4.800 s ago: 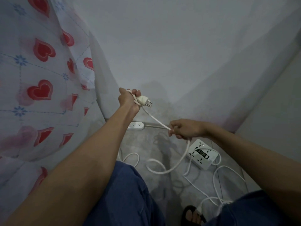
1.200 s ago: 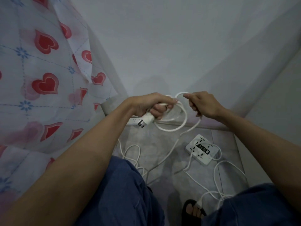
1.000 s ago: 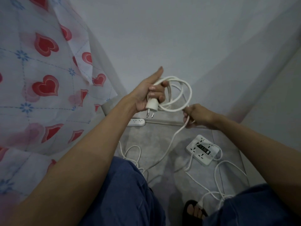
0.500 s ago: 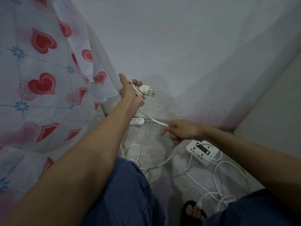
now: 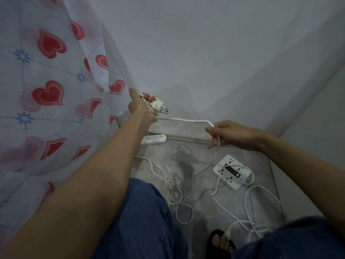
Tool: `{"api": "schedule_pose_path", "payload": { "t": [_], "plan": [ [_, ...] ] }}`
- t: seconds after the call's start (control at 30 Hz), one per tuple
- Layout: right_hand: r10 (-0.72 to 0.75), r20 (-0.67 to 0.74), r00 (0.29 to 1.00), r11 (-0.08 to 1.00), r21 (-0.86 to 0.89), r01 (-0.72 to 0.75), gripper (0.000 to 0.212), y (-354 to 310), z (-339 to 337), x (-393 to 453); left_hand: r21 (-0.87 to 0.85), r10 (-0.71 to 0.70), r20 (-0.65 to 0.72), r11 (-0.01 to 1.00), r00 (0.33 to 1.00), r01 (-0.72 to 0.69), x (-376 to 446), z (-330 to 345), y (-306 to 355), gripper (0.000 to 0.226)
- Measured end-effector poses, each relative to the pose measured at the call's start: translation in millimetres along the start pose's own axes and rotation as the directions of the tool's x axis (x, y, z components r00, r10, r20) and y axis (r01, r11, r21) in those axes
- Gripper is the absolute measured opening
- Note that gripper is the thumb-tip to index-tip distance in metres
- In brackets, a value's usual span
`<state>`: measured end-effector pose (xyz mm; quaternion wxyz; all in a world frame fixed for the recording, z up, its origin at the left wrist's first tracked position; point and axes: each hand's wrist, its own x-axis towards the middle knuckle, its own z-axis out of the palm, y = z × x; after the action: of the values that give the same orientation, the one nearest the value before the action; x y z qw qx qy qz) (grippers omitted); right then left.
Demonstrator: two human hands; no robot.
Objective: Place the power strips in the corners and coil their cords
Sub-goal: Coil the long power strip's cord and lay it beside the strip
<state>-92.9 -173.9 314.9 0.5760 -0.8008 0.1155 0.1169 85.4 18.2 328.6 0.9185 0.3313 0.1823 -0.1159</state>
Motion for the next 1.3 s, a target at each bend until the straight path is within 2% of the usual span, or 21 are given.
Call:
{"api": "schedule_pose_path", "payload": {
  "t": [0.03, 0.07, 0.1, 0.17, 0.2, 0.27, 0.3, 0.37, 0.43, 0.53, 0.63, 0.7, 0.73, 0.83, 0.9, 0.97, 1.03, 1.07, 1.13, 1.2, 1.3],
  "plan": [
    [0.01, 0.025, 1.0, 1.0, 0.027, -0.01, 0.029, 4, -5, -2, 0.026, 0.01, -0.013, 1.0, 1.0, -0.009, 1, -3, -3, 0.053],
    [0.0, 0.031, 1.0, 1.0, -0.028, 0.0, 0.029, 7, -8, -5, 0.064, 0.03, -0.017, 0.998, 0.999, -0.029, 1, -4, -8, 0.052],
    [-0.031, 0.02, 0.999, 0.985, -0.17, 0.034, 0.029, 7, -8, -7, 0.113, 0.056, -0.007, 0.992, 0.998, -0.054, 0, -4, -13, 0.051],
    [-0.142, 0.033, 0.989, 0.842, -0.522, 0.139, 0.027, -2, -4, -9, 0.211, 0.114, 0.035, 0.97, 0.993, -0.119, 2, -3, -20, 0.05],
    [-0.194, 0.064, 0.979, 0.754, -0.629, 0.191, 0.025, -7, -1, -10, 0.264, 0.138, 0.06, 0.953, 0.989, -0.149, 3, -3, -22, 0.05],
    [-0.294, 0.104, 0.95, 0.645, -0.712, 0.277, 0.024, -17, 5, -11, 0.409, 0.165, 0.115, 0.891, 0.98, -0.198, 1, -5, -27, 0.049],
    [-0.353, 0.111, 0.929, 0.607, -0.728, 0.318, 0.023, -23, 8, -13, 0.509, 0.168, 0.158, 0.831, 0.973, -0.226, 0, -7, -31, 0.05],
    [-0.478, 0.095, 0.873, 0.567, -0.725, 0.39, 0.023, -33, 10, -16, 0.699, 0.138, 0.291, 0.645, 0.947, -0.308, -5, -13, -40, 0.049],
    [-0.599, 0.038, 0.8, 0.541, -0.718, 0.439, 0.026, -40, 10, -17, 0.815, 0.004, 0.411, 0.447, 0.912, -0.369, -14, -18, -47, 0.046],
    [-0.674, -0.108, 0.731, 0.553, -0.73, 0.402, 0.029, -37, 7, -11, 0.871, -0.244, 0.485, 0.219, 0.84, -0.439, -24, -18, -58, 0.05],
    [-0.636, -0.265, 0.725, 0.637, -0.71, 0.299, 0.031, -31, -1, -6, 0.865, -0.371, 0.499, 0.168, 0.783, -0.472, -29, -11, -66, 0.05],
    [-0.573, -0.371, 0.731, 0.728, -0.641, 0.245, 0.032, -27, -10, -4, 0.87, -0.447, 0.482, 0.146, 0.754, -0.47, -35, -6, -67, 0.058],
    [-0.534, -0.425, 0.731, 0.778, -0.585, 0.229, 0.033, -25, -15, -3, 0.869, -0.513, 0.472, 0.136, 0.717, -0.475, -39, -4, -67, 0.062],
    [-0.447, -0.513, 0.733, 0.857, -0.481, 0.186, 0.035, -16, -28, 1, 0.871, -0.732, 0.425, 0.172, 0.532, -0.46, -53, -3, -69, 0.064],
    [-0.399, -0.531, 0.747, 0.884, -0.439, 0.161, 0.037, -8, -36, 1, 0.87, -0.788, 0.41, 0.186, 0.46, -0.456, -59, -1, -67, 0.063],
    [-0.357, -0.531, 0.769, 0.909, -0.388, 0.154, 0.039, 0, -40, 1, 0.873, -0.783, 0.416, 0.2, 0.462, -0.446, -61, 5, -63, 0.046],
    [-0.332, -0.515, 0.79, 0.922, -0.355, 0.156, 0.039, 4, -38, 3, 0.923, -0.785, 0.371, 0.251, 0.496, -0.293, -66, 12, -58, 0.018],
    [-0.317, -0.509, 0.801, 0.931, -0.33, 0.159, 0.039, 4, -35, 5, 0.941, -0.795, 0.337, 0.279, 0.503, -0.19, -69, 16, -55, 0.014],
    [-0.284, -0.5, 0.819, 0.952, -0.247, 0.179, 0.038, 3, -30, 10, 0.935, -0.807, 0.319, 0.354, 0.497, -0.026, -73, 22, -52, 0.019],
    [-0.234, -0.478, 0.846, 0.972, -0.142, 0.188, 0.039, 5, -26, 13, 0.887, -0.768, 0.354, 0.456, 0.533, 0.069, -73, 27, -47, 0.021],
    [-0.059, -0.305, 0.951, 0.995, 0.06, 0.081, 0.038, 16, -14, 15, 0.742, -0.677, 0.424, 0.64, 0.602, 0.198, -70, 31, -38, 0.018]
  ]
}}
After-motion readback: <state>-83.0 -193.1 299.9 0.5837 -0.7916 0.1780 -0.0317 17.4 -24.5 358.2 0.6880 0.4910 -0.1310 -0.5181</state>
